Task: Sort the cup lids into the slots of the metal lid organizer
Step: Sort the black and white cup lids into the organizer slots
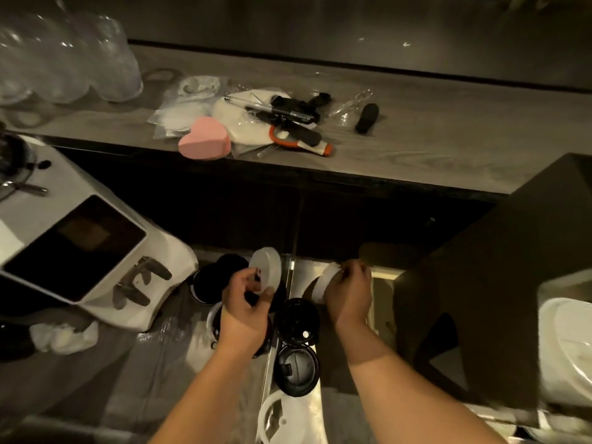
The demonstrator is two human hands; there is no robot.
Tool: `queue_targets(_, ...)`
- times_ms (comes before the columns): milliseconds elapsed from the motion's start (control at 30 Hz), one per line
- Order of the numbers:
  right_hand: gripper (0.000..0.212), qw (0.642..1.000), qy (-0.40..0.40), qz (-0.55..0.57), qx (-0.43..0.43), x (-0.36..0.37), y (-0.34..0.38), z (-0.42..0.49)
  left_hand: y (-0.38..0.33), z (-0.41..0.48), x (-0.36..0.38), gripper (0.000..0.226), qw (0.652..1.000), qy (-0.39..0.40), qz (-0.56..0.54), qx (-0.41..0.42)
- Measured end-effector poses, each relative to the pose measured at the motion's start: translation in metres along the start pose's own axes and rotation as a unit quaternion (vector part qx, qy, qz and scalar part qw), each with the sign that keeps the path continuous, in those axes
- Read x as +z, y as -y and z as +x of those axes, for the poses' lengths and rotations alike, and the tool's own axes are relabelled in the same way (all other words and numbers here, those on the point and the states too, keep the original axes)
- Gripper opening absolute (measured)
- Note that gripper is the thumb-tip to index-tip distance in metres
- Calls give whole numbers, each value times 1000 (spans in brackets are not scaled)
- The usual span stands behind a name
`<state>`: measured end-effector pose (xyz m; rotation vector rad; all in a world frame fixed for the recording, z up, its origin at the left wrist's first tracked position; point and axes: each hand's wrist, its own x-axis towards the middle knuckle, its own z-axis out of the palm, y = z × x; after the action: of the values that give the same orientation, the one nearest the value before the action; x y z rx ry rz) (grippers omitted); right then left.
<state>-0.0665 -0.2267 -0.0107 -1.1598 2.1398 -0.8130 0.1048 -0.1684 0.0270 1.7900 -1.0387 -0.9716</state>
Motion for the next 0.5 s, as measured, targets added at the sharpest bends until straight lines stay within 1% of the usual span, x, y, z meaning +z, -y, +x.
queue_targets(33, 11, 996, 10, 87, 23, -8, 8, -13, -1, -9, -6, 41, 999, 11, -17, -31)
queue_targets(67, 13, 985, 38, 161, 47, -15, 17, -26, -2, -17, -11, 41, 996, 22, -52, -65)
queue_targets(100, 17, 964, 80, 242, 80, -24, 22, -40, -7, -26, -16, 42, 991, 27, -91, -94)
queue_targets(133, 17, 933, 129, 315, 118, -35, 28, -56, -12, -34, -21, 42, 984, 21, -138, -110)
queue_targets(167, 17, 893, 178, 382, 159, -47, 35, -72, -21, -43, -27, 41, 975, 14, -184, -124)
queue_targets(200, 21, 856, 225, 423, 193, -62, 38, -86, -31, -53, -32, 38, 963, 13, -234, -136)
queue_targets(233, 27, 830, 261, 447, 211, -76, 40, -98, -39, -65, -37, 35, 950, 15, -275, -144)
queue_targets(300, 40, 802, 304, 474, 200, -110, 45, -115, -59, -94, -45, 30, 939, 25, -316, -132)
queue_targets(333, 37, 790, 321, 489, 185, -126, 49, -122, -71, -108, -48, 28, 940, 25, -318, -120)
queue_targets(400, 18, 759, 341, 535, 147, -158, 58, -134, -96, -137, -47, 25, 946, 16, -309, -93)
queue_targets(433, 22, 742, 350, 557, 126, -173, 65, -139, -110, -153, -44, 24, 947, 12, -310, -83)
queue_targets(467, 38, 736, 353, 571, 86, -189, 69, -143, -126, -167, -40, 24, 944, 12, -323, -72)
queue_targets(500, 54, 743, 344, 571, 58, -201, 68, -143, -142, -182, -34, 24, 942, 16, -330, -56)
